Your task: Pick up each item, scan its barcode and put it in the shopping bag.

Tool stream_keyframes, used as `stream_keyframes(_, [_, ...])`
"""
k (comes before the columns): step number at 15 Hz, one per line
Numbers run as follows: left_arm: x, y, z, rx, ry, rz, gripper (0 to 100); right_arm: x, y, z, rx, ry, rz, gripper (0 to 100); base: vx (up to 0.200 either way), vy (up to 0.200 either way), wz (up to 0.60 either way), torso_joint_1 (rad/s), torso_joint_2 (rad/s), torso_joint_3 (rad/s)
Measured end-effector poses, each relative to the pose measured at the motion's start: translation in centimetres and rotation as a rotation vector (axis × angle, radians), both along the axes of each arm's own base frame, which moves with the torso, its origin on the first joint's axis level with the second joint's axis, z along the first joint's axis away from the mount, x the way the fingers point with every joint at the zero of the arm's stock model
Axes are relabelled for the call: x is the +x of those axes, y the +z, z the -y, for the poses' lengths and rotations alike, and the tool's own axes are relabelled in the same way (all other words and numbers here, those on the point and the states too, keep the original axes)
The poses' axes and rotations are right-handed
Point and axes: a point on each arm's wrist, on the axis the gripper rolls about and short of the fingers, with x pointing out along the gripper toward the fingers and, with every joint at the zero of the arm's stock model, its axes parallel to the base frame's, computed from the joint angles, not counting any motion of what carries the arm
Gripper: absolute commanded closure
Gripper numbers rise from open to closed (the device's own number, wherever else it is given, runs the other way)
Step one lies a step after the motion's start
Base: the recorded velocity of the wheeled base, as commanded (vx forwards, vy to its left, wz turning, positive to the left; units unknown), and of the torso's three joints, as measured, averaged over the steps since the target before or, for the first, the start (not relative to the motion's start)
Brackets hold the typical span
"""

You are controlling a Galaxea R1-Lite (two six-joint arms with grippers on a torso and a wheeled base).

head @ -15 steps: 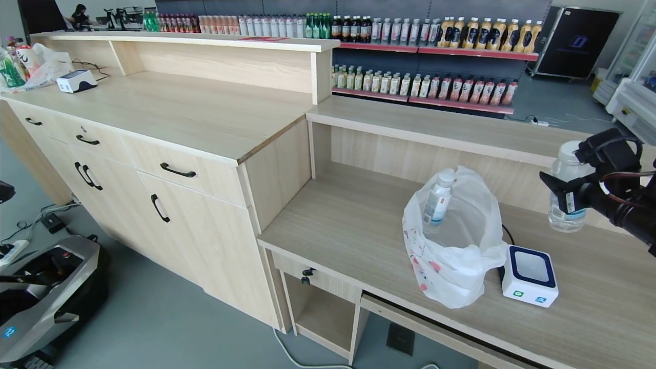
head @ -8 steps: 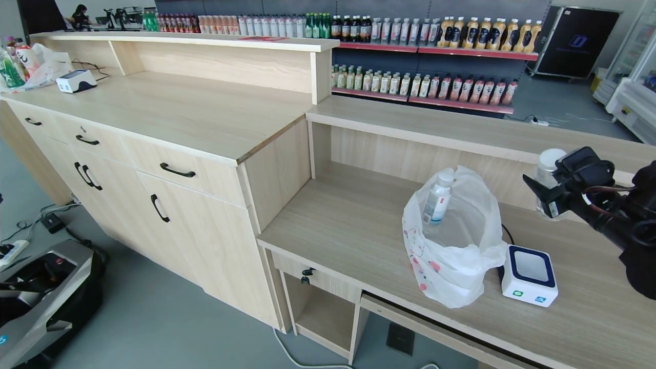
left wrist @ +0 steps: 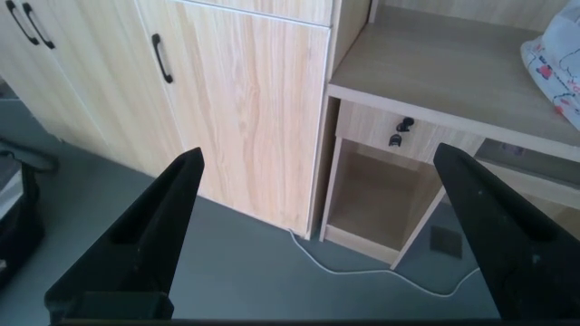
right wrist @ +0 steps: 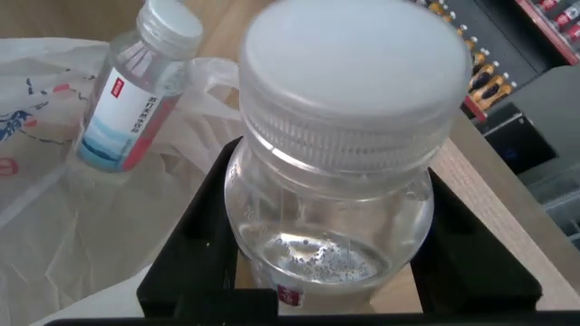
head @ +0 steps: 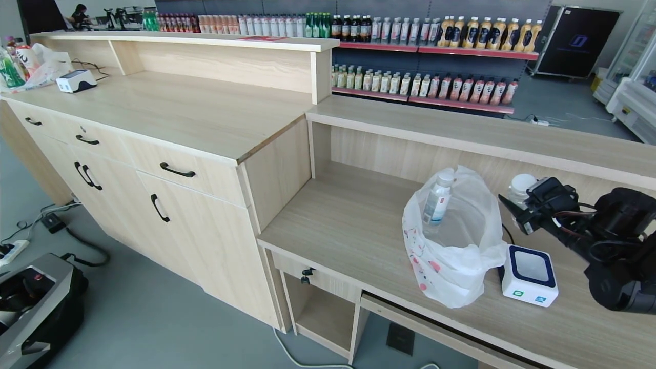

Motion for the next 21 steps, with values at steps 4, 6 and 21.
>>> stream_keyframes(4, [0.0, 0.0, 0.0, 0.0, 0.0, 0.0, 0, 0.9, -1.6, 0.2, -0.009, 0.004, -0.031, 100, 0.0, 0.0, 0.0, 0.0, 0.0, 0.0])
stream_keyframes(6, [0.0, 0.0, 0.0, 0.0, 0.0, 0.0, 0, 1.0, -2.0, 0.3, -0.018, 0.002, -0.036, 100, 0.0, 0.0, 0.0, 0.0, 0.0, 0.0])
stream_keyframes(21, [0.0, 0.0, 0.0, 0.0, 0.0, 0.0, 0, 0.6, -0.6, 0.4, 0.007, 0.052, -0.039, 100, 0.0, 0.0, 0.0, 0.0, 0.0, 0.0])
